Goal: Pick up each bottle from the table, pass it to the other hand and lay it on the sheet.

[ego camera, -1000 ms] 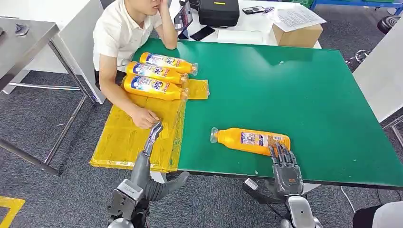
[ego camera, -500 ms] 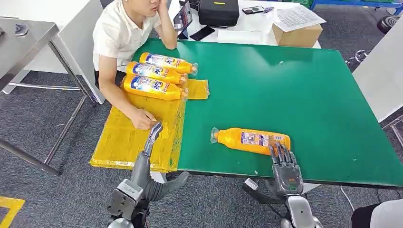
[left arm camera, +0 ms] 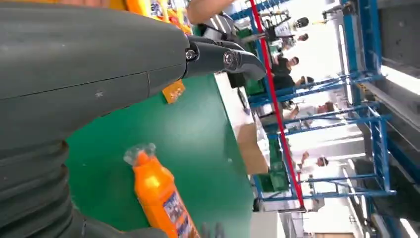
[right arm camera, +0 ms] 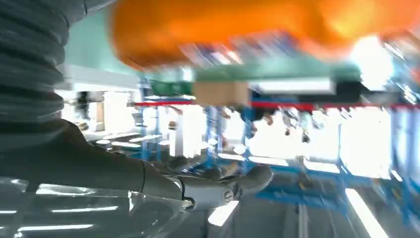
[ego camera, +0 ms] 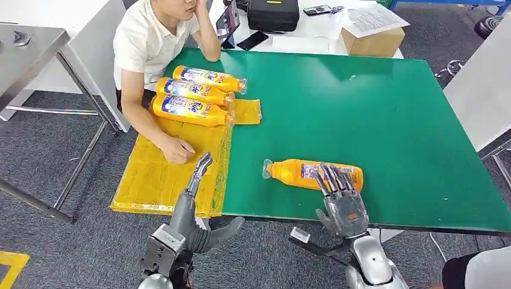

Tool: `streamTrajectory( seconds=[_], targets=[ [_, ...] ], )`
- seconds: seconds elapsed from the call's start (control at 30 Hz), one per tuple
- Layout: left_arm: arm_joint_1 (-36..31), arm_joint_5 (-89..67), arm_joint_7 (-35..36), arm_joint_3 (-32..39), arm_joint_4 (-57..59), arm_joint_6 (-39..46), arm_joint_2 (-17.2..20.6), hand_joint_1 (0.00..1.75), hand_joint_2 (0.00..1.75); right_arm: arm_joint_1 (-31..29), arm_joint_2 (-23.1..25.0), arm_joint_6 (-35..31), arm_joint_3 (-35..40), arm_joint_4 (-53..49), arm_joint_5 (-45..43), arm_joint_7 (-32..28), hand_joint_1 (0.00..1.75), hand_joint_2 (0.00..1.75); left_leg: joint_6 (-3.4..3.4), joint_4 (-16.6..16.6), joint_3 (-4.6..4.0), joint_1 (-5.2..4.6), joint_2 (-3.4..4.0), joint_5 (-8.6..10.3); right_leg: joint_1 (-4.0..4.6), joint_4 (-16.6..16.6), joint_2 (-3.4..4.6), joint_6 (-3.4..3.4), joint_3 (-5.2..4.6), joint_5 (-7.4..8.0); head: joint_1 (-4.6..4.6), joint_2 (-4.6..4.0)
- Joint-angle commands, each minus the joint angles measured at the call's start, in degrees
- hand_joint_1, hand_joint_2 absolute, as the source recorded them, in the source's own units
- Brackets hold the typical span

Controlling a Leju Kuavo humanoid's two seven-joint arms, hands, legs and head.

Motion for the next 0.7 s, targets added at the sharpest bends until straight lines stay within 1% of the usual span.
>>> streamTrajectory(
  seconds=[0.03,0.07,0.17,0.2,0.23,0.27,0.33,0.37,0.47,0.5,0.57,0.6,0.63,0.67,0.7],
  targets=[
    [-1.89,0.78,0.34,-0.81,3.80,0.16,0.93,0.00,1.75,-1.03,5.65,-0.11,-5.31,0.48,-5.27,-9.42,0.00,1.75,-0.12,-0.05,0.14,0.08,-0.26,-0.02,0.06,-0.04,-0.18,0.02,0.22,-0.17,0.04,0.00],
    [-1.89,0.78,0.34,-0.81,3.80,0.16,0.93,0.00,1.75,-1.03,5.65,-0.11,-5.31,0.48,-5.27,-9.42,0.00,1.75,-0.17,-0.08,0.33,0.12,-0.27,-0.11,0.09,-0.05,-0.16,-0.05,0.42,-0.24,0.04,0.00],
    [-1.96,0.79,0.34,-0.81,4.19,0.27,1.04,0.00,1.75,-0.57,7.03,-0.11,-5.82,1.28,-6.10,-12.30,0.00,1.75,-0.12,-0.08,0.19,0.07,-0.22,-0.07,0.04,-0.04,-0.10,0.02,0.29,-0.16,0.02,0.00],
    [-1.97,0.84,0.33,-0.79,4.19,0.30,1.05,0.00,1.75,-0.25,7.34,-0.11,-6.10,0.78,-4.97,-12.59,0.00,1.75,-0.09,-0.06,0.05,0.08,-0.25,-0.02,0.05,-0.05,-0.14,0.06,0.18,-0.11,0.04,0.00],
    [-1.91,0.87,0.32,-0.77,4.04,0.35,1.07,0.00,1.75,-0.11,7.80,-0.11,-6.19,0.88,-5.58,-13.42,0.00,1.75,-0.13,-0.08,0.19,0.10,-0.27,-0.08,0.07,-0.08,-0.15,0.01,0.33,-0.17,0.04,0.00],
    [-1.87,0.93,0.31,-0.79,3.89,0.34,1.12,0.00,1.75,-0.06,7.99,-0.11,-6.20,0.44,-4.47,-13.18,0.00,1.75,-0.17,-0.09,0.31,0.11,-0.29,-0.12,0.08,-0.08,-0.16,-0.03,0.44,-0.22,0.04,0.00],
    [-1.87,0.94,0.31,-0.80,3.83,0.34,1.13,0.00,1.75,-0.14,8.03,-0.11,-6.09,0.50,-4.73,-13.13,0.00,1.75,-0.11,-0.06,0.09,0.07,-0.27,-0.05,0.04,-0.05,-0.15,0.04,0.21,-0.15,0.04,0.00],
    [-1.87,0.94,0.31,-0.80,3.83,0.34,1.13,0.00,1.75,-0.14,8.03,-0.11,-6.09,0.50,-4.73,-13.13,0.00,1.75,-0.15,-0.07,0.20,0.09,-0.27,-0.09,0.06,-0.05,-0.14,-0.01,0.30,-0.19,0.02,0.00],
    [-1.87,0.94,0.31,-0.80,3.83,0.34,1.13,0.00,1.75,-0.14,8.03,-0.11,-6.09,0.50,-4.73,-13.13,0.00,1.75,-0.10,-0.06,0.03,0.05,-0.26,-0.04,0.02,-0.03,-0.15,0.06,0.13,-0.13,0.02,0.00],
    [-1.87,0.94,0.31,-0.80,3.83,0.34,1.13,0.00,1.75,-0.14,8.03,-0.11,-6.09,0.50,-4.73,-13.13,0.00,1.75,-0.15,-0.06,0.16,0.09,-0.28,-0.10,0.06,-0.06,-0.15,0.01,0.28,-0.18,0.04,0.00],
    [-1.79,1.28,0.39,-0.91,3.82,-0.04,1.04,0.00,1.75,-0.49,7.54,-0.11,-6.71,-0.59,-2.36,-10.03,0.00,1.75,-0.15,-0.09,0.20,0.08,-0.29,-0.09,0.05,-0.06,-0.16,0.01,0.30,-0.18,0.04,0.00],
    [-1.63,1.27,0.39,-0.89,3.76,0.00,0.94,0.00,1.75,-0.79,6.97,-0.11,-6.72,0.06,-0.50,-7.25,0.00,1.75,-0.14,-0.06,0.14,0.07,-0.29,-0.09,0.04,-0.04,-0.16,0.03,0.25,-0.18,0.04,0.00],
    [-1.14,1.24,0.37,-0.87,3.46,0.08,0.82,0.00,1.75,-1.95,5.12,-0.11,-5.48,1.71,-0.78,-2.75,0.00,1.75,-0.11,-0.06,0.10,0.06,-0.27,-0.08,0.03,-0.04,-0.15,0.05,0.21,-0.16,0.02,0.00],
    [-0.98,1.20,0.35,-0.89,3.34,0.11,0.83,0.00,1.75,-2.41,4.34,-0.11,-5.25,2.45,-1.17,-1.12,0.00,1.75,-0.14,-0.08,0.22,0.07,-0.27,-0.11,0.04,-0.07,-0.14,0.02,0.33,-0.19,0.04,0.00],
    [-0.72,1.18,0.35,-0.93,3.11,0.21,0.88,0.00,1.75,-3.47,2.80,-0.11,-5.05,4.99,0.20,2.11,0.00,1.75,-0.13,-0.05,0.16,0.08,-0.23,-0.11,0.05,-0.05,-0.10,0.03,0.27,-0.17,0.02,0.00]
  ],
)
